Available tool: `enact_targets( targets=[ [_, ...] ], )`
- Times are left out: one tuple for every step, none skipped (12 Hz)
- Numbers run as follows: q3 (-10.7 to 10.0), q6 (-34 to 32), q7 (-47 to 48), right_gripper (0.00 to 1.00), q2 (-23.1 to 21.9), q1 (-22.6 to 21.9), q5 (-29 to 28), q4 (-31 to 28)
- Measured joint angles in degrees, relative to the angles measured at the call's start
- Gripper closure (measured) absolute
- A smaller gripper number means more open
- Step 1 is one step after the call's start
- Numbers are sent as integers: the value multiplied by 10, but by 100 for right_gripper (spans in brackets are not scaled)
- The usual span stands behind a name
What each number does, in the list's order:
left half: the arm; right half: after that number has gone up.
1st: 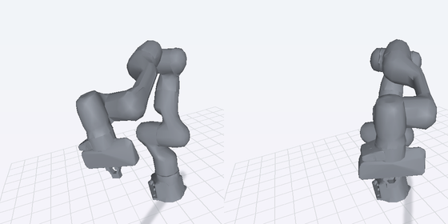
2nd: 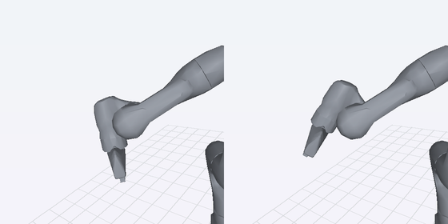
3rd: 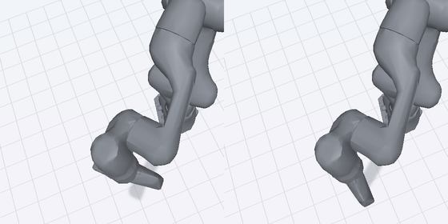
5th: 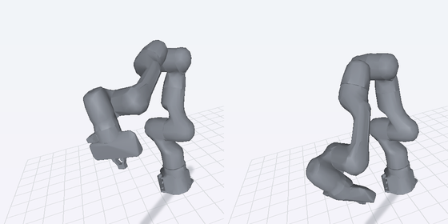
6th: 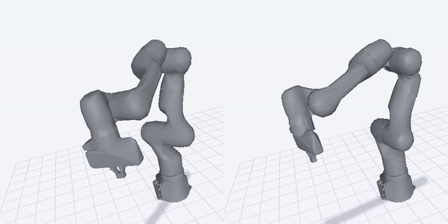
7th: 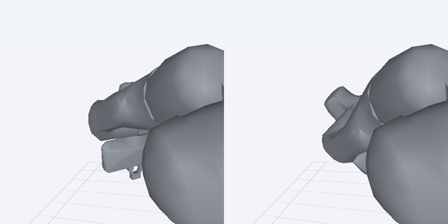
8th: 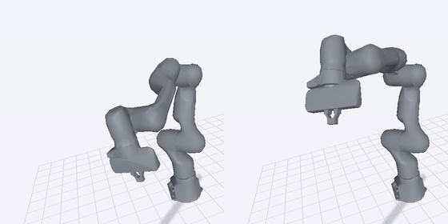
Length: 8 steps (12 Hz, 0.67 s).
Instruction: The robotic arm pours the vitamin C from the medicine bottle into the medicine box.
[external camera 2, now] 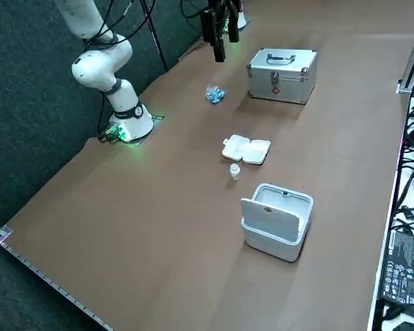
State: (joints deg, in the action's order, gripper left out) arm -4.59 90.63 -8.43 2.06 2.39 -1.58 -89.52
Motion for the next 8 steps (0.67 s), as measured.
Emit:
enact_targets(
  targets=[
    [0,0,-4,0,0,0,0,-4],
    [0,1,-15,0,0,2,0,-7],
    [0,4,-31,0,0,6,0,-12],
    [-1,9,-52,0,-1,13,0,-20],
    [-1,14,-78,0,-1,22,-3,-28],
    [-2,18,-105,0,-1,35,-9,-38],
    [-2,24,-137,0,-1,50,-21,-49],
    [-3,33,-177,0,0,70,-41,-62]
  ],
)
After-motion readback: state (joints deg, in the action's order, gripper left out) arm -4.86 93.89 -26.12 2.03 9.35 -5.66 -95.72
